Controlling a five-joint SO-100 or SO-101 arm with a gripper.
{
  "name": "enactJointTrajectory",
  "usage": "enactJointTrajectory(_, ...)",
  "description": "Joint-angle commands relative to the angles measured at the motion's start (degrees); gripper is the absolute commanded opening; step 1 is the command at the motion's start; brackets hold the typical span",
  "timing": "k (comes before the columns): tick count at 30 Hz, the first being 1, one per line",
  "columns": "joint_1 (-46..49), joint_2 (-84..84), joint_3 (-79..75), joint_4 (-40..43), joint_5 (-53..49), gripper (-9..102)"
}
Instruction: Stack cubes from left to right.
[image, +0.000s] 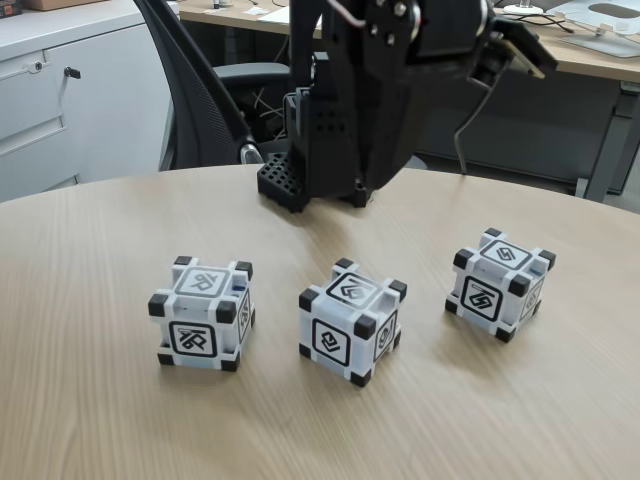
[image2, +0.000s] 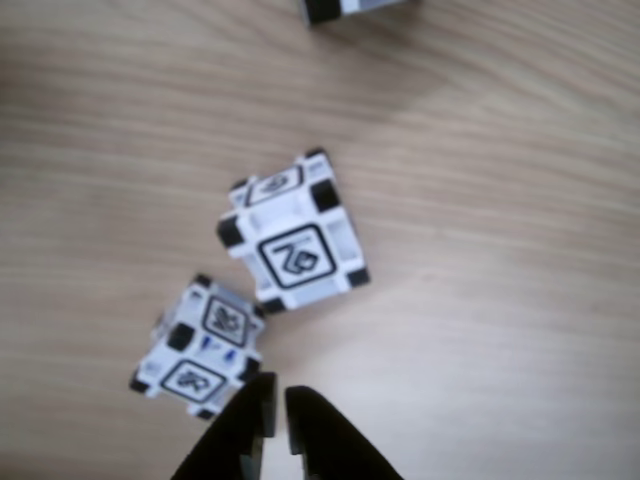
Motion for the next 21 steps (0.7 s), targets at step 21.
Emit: enactJointTrajectory(21, -2.90, -6.77, -1.41, 0.26, 6.68, 0)
